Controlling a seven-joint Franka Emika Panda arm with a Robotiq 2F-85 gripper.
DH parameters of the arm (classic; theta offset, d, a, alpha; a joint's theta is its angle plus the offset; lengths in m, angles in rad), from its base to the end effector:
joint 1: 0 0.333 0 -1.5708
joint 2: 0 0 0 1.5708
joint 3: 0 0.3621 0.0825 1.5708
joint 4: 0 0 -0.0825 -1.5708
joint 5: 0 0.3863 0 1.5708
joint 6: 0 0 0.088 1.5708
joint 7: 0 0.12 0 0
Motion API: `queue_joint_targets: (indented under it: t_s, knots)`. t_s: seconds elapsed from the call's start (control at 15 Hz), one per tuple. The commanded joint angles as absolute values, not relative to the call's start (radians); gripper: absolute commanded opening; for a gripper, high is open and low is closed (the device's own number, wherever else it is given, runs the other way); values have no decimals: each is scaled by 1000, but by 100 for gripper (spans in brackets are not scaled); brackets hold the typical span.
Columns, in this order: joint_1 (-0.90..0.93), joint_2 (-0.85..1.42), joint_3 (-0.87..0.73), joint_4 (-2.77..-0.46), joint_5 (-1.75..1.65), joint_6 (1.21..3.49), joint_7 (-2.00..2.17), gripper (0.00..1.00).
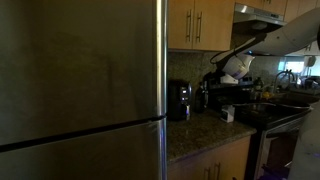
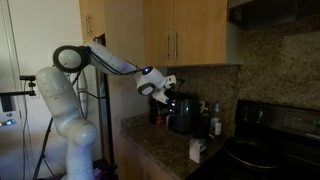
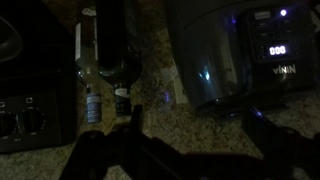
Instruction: Open the door on the right of the kitchen cabinet
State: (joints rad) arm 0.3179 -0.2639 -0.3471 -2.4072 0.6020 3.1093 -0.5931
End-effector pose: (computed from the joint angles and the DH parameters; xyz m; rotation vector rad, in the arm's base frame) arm 0.4974 -0.0755 0.5433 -2.7065 0.0858 -1.4054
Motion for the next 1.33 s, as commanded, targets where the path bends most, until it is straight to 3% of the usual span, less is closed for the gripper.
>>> queue_joint_targets:
  t_s: [0.0,0.6,0.8,1.07,1.27]
  knots:
    - [345,-265,-363,-2408,620,3124,-599,100]
    - [336,-790,-348,-2567,441,3183,-752,100]
    - [298,-987,-350,-2629,339,3224,-576,100]
    - [425,-1014,-378,-2619,189,3458,-340,100]
    - [388,-1030,-375,-2620,77,3405,-234,100]
